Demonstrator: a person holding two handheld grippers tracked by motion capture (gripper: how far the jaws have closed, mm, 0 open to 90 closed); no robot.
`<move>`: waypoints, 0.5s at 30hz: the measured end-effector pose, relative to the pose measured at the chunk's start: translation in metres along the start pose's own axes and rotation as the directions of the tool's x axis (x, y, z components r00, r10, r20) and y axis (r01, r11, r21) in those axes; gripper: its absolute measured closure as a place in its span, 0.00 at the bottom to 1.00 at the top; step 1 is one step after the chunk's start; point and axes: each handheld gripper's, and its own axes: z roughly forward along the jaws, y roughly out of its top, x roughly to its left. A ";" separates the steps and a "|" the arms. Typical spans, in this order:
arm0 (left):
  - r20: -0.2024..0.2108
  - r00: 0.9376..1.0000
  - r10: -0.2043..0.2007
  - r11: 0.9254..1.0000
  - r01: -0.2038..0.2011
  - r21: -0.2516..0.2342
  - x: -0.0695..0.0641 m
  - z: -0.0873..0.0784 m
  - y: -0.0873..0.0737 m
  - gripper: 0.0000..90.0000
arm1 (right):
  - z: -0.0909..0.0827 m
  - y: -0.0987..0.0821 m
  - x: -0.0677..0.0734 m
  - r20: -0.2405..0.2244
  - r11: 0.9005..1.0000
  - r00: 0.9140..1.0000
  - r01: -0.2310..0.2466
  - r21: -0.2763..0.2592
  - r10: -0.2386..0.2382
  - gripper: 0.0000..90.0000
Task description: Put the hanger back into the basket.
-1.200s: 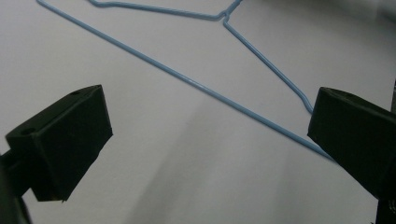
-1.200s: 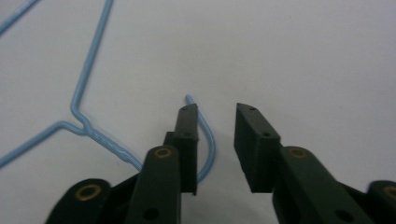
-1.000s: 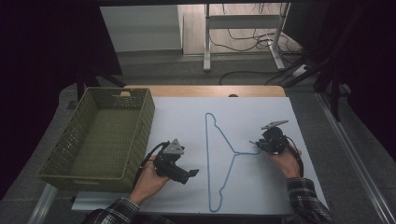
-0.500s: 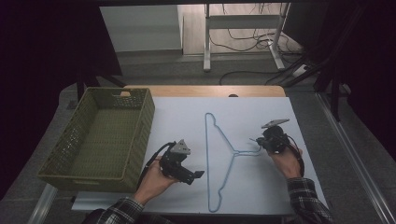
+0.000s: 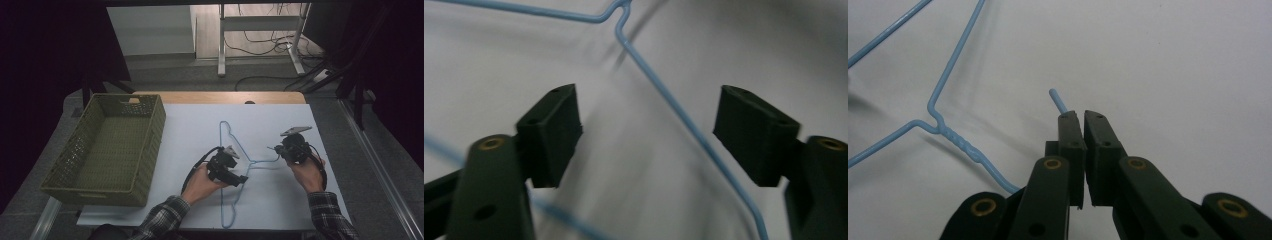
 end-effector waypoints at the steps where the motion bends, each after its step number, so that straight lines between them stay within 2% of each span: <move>1: -0.005 1.000 0.003 1.000 -0.002 0.008 -0.001 0.005 0.003 0.36 | 0.000 0.000 0.001 0.002 1.000 1.000 0.000 -0.002 0.000 0.96; 2: -0.014 1.000 0.004 1.000 -0.003 0.022 -0.002 0.009 0.006 0.39 | -0.001 0.000 0.001 0.002 1.000 1.000 0.001 -0.002 -0.001 0.96; 4: -0.035 0.999 -0.019 1.000 0.020 0.024 -0.003 0.017 0.009 0.45 | -0.002 0.000 0.002 0.003 1.000 1.000 0.002 -0.003 -0.002 0.96; 9: 0.006 0.999 -0.043 0.998 0.043 0.039 0.002 0.022 0.013 0.63 | -0.004 0.001 0.003 -0.001 1.000 1.000 0.006 -0.006 -0.006 0.96; 10: 0.007 0.999 -0.037 0.998 0.036 0.053 0.003 0.022 0.014 0.63 | -0.004 0.001 0.003 -0.001 1.000 1.000 0.006 -0.006 -0.006 0.96; 11: 0.018 0.999 -0.046 0.997 0.045 0.058 0.004 0.023 0.014 0.68 | -0.006 0.002 0.004 -0.005 1.000 1.000 0.009 -0.010 -0.009 0.96; 12: 0.028 0.998 -0.052 0.997 0.050 0.059 0.005 0.023 0.014 0.68 | -0.006 0.002 0.004 -0.005 1.000 1.000 0.009 -0.010 -0.009 0.96; 13: 0.037 0.997 -0.071 0.997 0.069 0.047 0.005 0.024 0.014 0.73 | -0.006 0.002 0.005 -0.001 1.000 1.000 0.011 -0.010 -0.011 0.96; 14: 0.047 0.997 -0.067 0.996 0.065 0.056 0.006 0.023 0.014 0.73 | -0.006 0.002 0.005 -0.001 1.000 1.000 0.011 -0.010 -0.011 0.96; 15: 0.057 0.996 -0.068 0.996 0.064 0.062 0.006 0.023 0.014 0.77 | -0.006 0.002 0.005 0.000 1.000 1.000 0.012 -0.011 -0.012 0.95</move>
